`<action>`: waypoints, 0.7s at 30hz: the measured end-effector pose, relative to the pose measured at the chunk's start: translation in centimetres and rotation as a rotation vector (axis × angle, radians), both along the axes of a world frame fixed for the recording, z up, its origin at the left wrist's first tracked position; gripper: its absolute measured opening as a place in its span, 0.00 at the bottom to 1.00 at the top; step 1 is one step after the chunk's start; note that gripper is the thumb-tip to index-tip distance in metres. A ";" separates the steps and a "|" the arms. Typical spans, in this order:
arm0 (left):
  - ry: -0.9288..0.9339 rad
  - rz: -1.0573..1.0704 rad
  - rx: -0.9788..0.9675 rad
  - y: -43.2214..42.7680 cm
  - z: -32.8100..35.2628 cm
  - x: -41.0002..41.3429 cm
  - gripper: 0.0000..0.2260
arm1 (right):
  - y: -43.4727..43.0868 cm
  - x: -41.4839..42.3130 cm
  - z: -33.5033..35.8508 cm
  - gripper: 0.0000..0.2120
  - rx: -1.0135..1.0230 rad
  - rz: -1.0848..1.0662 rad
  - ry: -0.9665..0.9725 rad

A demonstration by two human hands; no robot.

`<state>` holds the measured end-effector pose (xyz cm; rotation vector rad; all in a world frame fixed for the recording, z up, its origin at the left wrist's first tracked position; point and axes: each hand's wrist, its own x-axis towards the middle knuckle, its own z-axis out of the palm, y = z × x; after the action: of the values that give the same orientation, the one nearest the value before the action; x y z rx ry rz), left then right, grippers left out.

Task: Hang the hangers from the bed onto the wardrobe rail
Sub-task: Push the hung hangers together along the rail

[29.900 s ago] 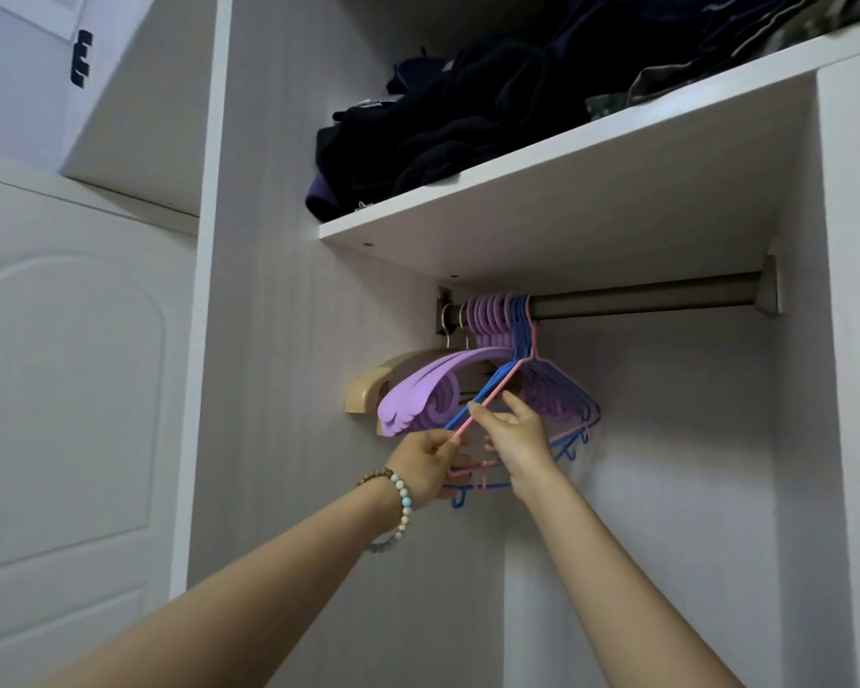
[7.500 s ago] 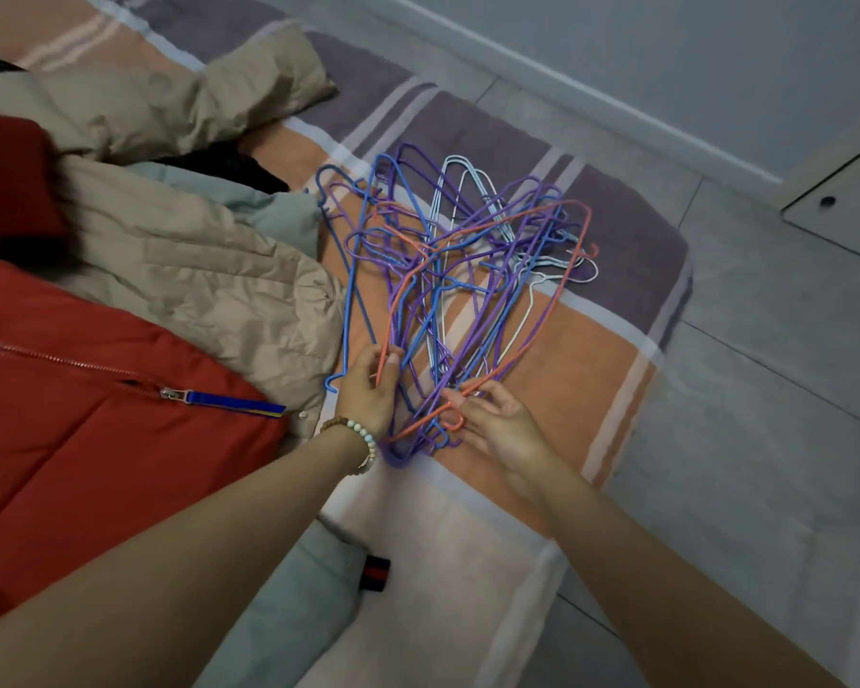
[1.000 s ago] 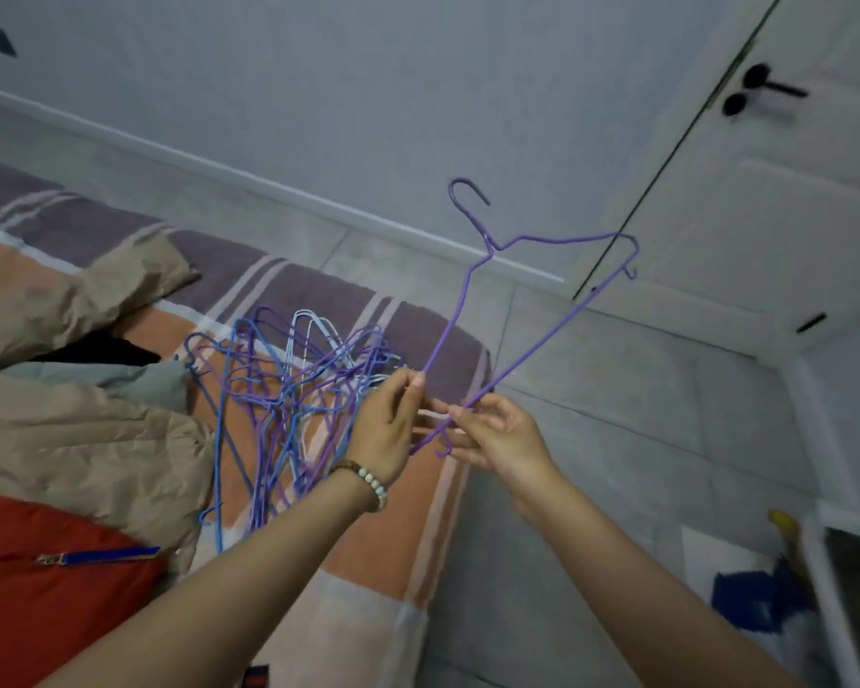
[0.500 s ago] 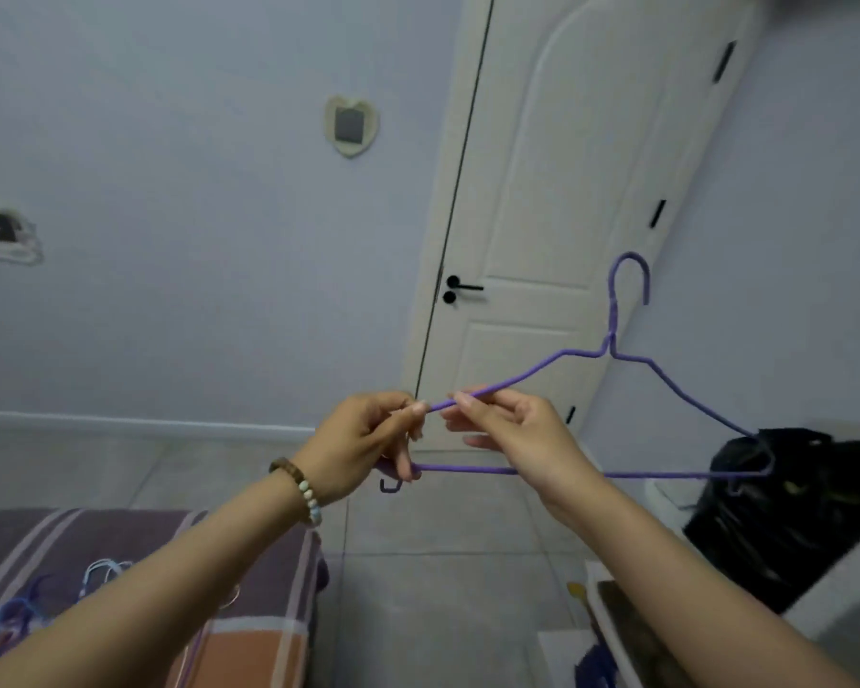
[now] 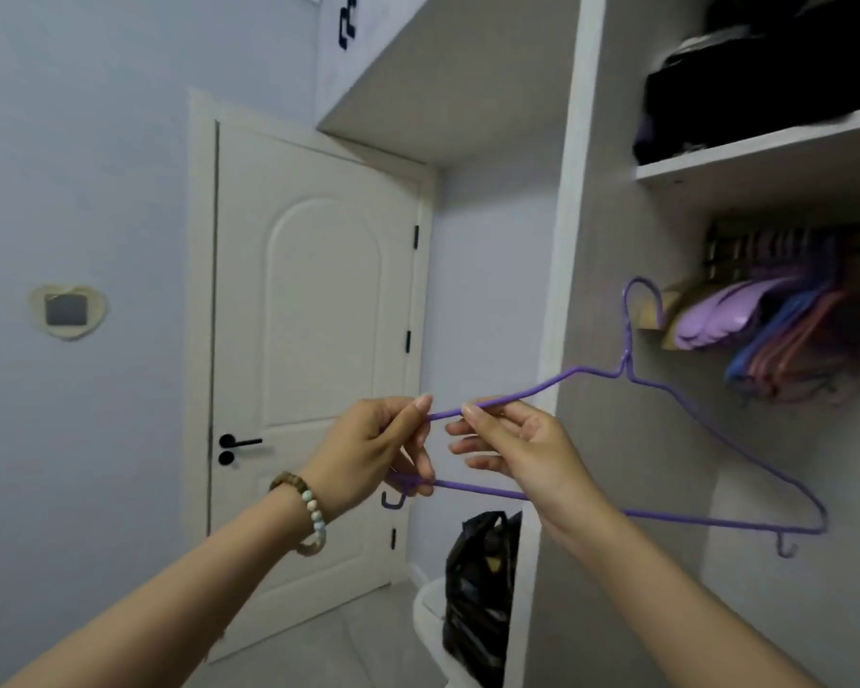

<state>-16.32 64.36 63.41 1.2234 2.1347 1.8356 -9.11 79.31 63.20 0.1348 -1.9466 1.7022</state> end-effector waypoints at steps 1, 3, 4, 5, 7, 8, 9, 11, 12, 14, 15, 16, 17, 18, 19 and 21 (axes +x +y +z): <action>0.012 -0.017 -0.001 2.2 0.6 0.5 0.17 | 2.0 0.8 0.6 0.04 0.006 -0.030 0.009; 0.042 -0.049 -0.001 6.5 1.9 1.5 0.17 | 5.9 2.3 1.8 0.05 0.013 -0.088 0.024; 0.058 -0.064 0.004 8.7 2.4 2.0 0.17 | 7.8 2.9 2.3 0.04 0.007 -0.110 0.038; 0.072 -0.077 0.013 10.7 3.0 2.5 0.17 | 9.7 3.5 2.8 0.04 -0.003 -0.128 0.058; 0.098 -0.095 0.040 14.4 3.9 3.4 0.17 | 12.9 4.3 3.6 0.03 -0.022 -0.181 0.106; 0.117 -0.108 0.056 16.5 4.3 4.0 0.17 | 14.6 4.9 3.9 0.04 -0.032 -0.224 0.144; 0.134 -0.111 0.072 18.2 4.5 4.4 0.17 | 16.1 5.2 4.2 0.08 -0.045 -0.271 0.186; 0.170 -0.104 0.112 21.9 4.8 5.2 0.17 | 19.0 6.0 4.9 0.17 -0.114 -0.380 0.292; 0.182 -0.094 0.136 23.8 4.9 5.7 0.17 | 20.5 6.4 5.2 0.21 -0.157 -0.426 0.344; 0.183 -0.083 0.188 27.4 5.1 6.6 0.17 | 23.4 6.9 5.9 0.26 -0.226 -0.484 0.421; 0.175 -0.084 0.215 29.0 5.1 7.0 0.16 | 24.7 7.0 6.2 0.27 -0.247 -0.501 0.449; 0.167 -0.088 0.236 30.6 5.2 7.4 0.16 | 26.0 7.0 6.6 0.27 -0.263 -0.515 0.474; 0.163 -0.091 0.252 32.2 5.4 7.8 0.16 | 27.3 7.0 6.9 0.27 -0.274 -0.527 0.493; 0.163 -0.093 0.263 33.8 5.5 8.0 0.16 | 28.6 6.9 7.2 0.26 -0.286 -0.537 0.507; 0.162 -0.098 0.272 35.2 5.6 8.2 0.17 | 29.9 6.9 7.5 0.26 -0.292 -0.550 0.517; 0.150 -0.111 0.276 37.9 5.7 8.3 0.20 | 32.3 6.7 8.0 0.24 -0.286 -0.580 0.524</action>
<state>-7.98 102.29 69.09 1.5480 1.8806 2.1025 -2.41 111.57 71.23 -0.0804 -1.1923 1.3560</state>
